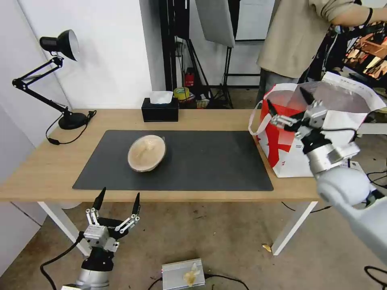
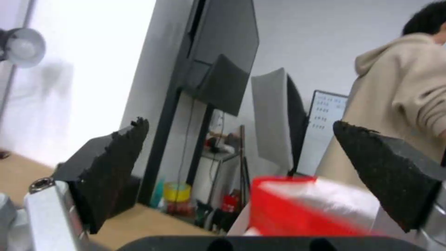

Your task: Pick up the trash from the table and place it into the takeout bag.

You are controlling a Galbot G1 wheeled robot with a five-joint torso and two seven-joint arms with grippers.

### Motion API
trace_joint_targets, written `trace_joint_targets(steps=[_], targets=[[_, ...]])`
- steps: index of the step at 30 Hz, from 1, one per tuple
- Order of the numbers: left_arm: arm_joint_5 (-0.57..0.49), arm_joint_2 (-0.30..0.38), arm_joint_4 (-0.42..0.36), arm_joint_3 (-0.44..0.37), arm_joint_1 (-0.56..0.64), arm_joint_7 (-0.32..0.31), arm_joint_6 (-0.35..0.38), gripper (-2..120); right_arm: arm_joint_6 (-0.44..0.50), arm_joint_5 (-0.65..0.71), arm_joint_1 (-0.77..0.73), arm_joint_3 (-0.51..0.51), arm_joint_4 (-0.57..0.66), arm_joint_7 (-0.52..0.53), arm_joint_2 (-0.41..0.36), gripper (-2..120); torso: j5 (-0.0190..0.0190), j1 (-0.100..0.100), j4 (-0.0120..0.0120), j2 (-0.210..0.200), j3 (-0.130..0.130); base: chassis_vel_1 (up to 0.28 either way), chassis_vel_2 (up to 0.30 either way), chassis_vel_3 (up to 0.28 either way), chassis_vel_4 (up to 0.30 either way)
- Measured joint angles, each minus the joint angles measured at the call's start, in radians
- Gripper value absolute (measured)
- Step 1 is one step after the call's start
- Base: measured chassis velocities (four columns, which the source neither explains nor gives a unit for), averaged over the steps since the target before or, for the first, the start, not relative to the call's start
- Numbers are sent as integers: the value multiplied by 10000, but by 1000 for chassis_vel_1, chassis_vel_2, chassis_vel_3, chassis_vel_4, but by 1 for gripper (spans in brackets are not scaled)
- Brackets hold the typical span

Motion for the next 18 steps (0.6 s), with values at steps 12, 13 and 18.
trace_joint_targets(steps=[12, 13, 18], targets=[[118, -161, -171, -102, 28, -3, 6, 100, -1000, -884, -2415, 1335, 906, -228, 674, 100, -1, -1, 0, 0, 0, 0, 0, 0, 0], [135, -147, -170, -106, 39, -3, 7, 100, -1165, -1018, -2822, 1677, 1065, -256, 768, 100, 0, -1, 0, 0, 0, 0, 0, 0, 0], [162, -133, -145, -102, 48, -1, 11, 100, -1615, -1341, -4000, 2626, 1565, -574, 1106, 100, -1, -1, 0, 0, -1, 0, 0, 0, 0]])
